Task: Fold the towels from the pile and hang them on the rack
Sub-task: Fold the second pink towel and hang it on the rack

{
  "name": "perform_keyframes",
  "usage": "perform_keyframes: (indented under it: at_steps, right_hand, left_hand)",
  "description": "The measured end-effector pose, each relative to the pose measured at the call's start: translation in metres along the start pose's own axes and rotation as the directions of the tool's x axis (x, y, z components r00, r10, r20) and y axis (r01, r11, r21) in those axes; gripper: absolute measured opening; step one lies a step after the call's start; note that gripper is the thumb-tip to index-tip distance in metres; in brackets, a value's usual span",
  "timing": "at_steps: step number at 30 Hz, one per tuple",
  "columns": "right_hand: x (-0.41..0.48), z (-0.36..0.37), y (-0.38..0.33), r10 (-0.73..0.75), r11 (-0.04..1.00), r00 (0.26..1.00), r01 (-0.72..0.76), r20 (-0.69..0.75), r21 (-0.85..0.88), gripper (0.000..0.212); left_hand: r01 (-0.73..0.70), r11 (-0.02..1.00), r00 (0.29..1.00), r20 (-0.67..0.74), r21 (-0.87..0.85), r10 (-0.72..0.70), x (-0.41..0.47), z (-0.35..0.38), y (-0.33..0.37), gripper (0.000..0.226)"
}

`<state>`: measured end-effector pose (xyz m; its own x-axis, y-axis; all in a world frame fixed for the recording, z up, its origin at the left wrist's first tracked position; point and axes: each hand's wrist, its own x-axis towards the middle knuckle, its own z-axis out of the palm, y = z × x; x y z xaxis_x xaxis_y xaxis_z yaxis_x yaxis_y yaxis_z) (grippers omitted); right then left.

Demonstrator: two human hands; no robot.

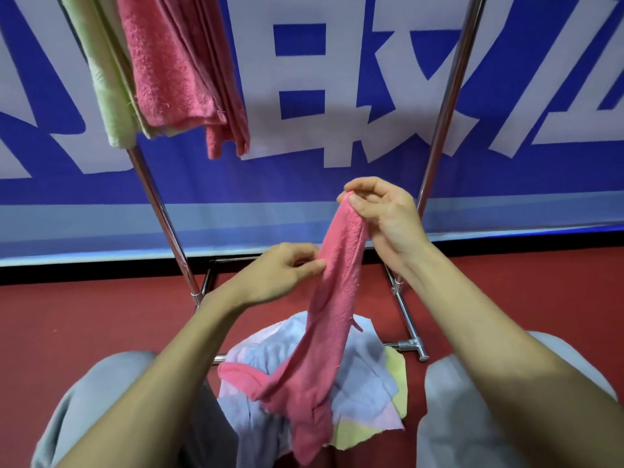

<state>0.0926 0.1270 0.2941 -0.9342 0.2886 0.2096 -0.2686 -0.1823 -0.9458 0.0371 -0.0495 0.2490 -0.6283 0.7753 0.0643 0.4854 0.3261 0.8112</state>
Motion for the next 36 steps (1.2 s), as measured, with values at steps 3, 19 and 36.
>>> perform_keyframes:
  at_steps: [3, 19, 36]
  right_hand:
    - [0.005, -0.009, -0.006, 0.044, 0.995, 0.992, -0.033, -0.121, 0.093, 0.019]
    - [0.025, -0.026, 0.011, 0.396, 0.841, 0.82, -0.142, -0.414, 0.522, 0.038]
    - [-0.001, 0.004, 0.014, 0.06, 0.881, 0.994, -0.011, 0.088, -0.474, 0.018]
  left_hand:
    - [0.012, 0.996, 0.986, 0.165, 0.086, -0.026, -0.004, 0.01, -0.006, 0.03]
    - [0.17, 0.832, 0.98, -0.004, 0.528, -0.198, -0.002, 0.008, -0.017, 0.031]
    - [0.065, 0.51, 0.785, -0.272, -0.858, -0.556, -0.008, -0.004, 0.02, 0.018]
